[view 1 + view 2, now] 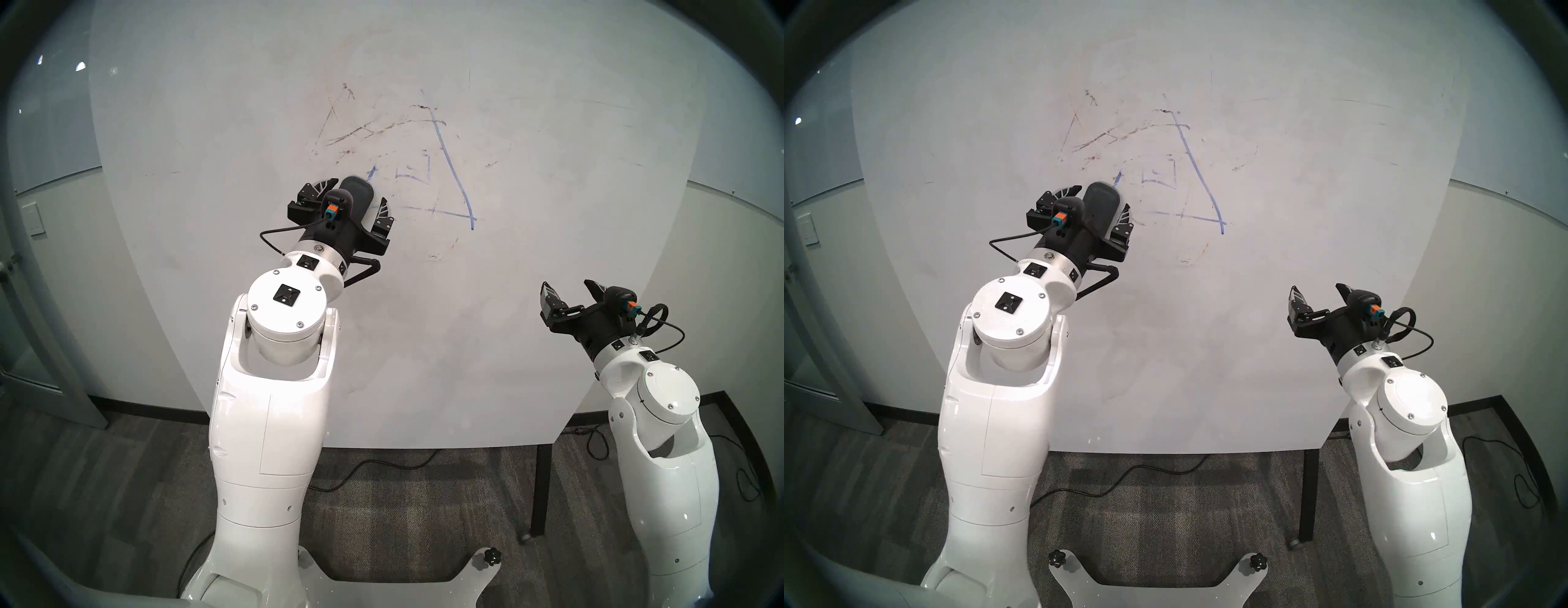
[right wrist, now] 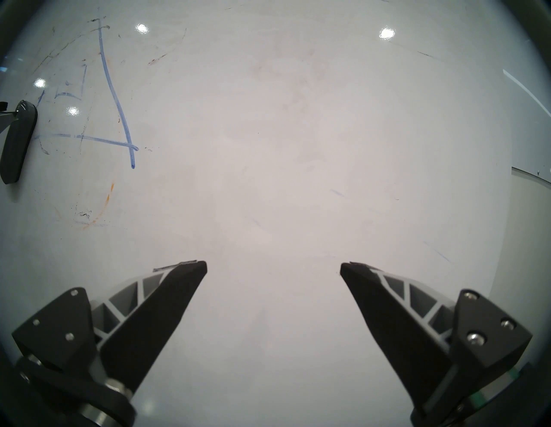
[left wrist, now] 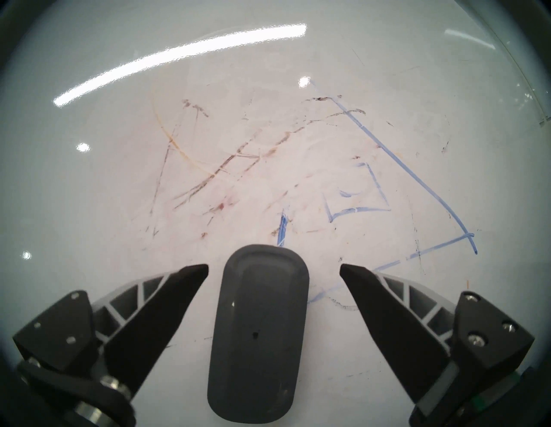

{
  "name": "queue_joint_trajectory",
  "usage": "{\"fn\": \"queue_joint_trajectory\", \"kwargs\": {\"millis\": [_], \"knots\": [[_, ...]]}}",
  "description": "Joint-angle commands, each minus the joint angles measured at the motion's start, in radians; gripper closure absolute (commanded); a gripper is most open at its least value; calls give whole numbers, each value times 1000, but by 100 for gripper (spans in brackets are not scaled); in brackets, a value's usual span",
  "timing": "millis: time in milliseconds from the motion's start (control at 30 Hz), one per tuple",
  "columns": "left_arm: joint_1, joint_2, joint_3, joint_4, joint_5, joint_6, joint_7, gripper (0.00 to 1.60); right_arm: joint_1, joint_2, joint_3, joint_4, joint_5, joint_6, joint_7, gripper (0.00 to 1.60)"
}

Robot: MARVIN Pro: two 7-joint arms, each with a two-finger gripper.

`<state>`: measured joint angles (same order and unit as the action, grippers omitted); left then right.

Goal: Erase all marks on the whiteboard with the eraser

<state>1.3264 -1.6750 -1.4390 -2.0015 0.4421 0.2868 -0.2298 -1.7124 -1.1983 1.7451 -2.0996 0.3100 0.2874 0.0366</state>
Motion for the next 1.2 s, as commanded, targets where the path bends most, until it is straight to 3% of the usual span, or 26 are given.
{"fn": "queue_joint_trajectory", "kwargs": {"millis": [0,600,633,667,700,800,833,867,933,1100,1133,1167], "knots": [[-8,10,-14,3,21,-26,30,0,7,1,-1,-22,0,-4,2,0],[-29,2,-28,53,4,-3,6,1,7,1,-1,-22,0,-4,2,0],[-29,2,-27,53,4,-2,5,17,7,1,-1,-22,0,-4,2,0],[-29,1,-27,53,4,-2,4,46,7,1,-1,-22,0,-4,2,0],[-29,1,-27,53,4,-2,4,46,7,1,-1,-22,0,-4,2,0],[-25,-3,-27,52,4,4,4,109,7,1,-1,-22,0,-3,2,0],[-25,-3,-27,52,4,4,4,109,7,1,-1,-22,0,-3,2,0],[-24,-3,-27,51,4,5,4,129,7,1,-1,-22,0,-3,2,0],[-22,-4,-27,49,4,7,5,152,7,1,-1,-22,0,-3,2,0],[-18,-3,-26,43,5,8,10,160,7,1,-1,-22,0,-3,2,0],[-16,-3,-26,42,5,9,11,153,7,1,-1,-22,0,-3,2,0],[-15,-2,-25,40,4,9,12,132,7,1,-1,-22,0,-3,2,0]]}}
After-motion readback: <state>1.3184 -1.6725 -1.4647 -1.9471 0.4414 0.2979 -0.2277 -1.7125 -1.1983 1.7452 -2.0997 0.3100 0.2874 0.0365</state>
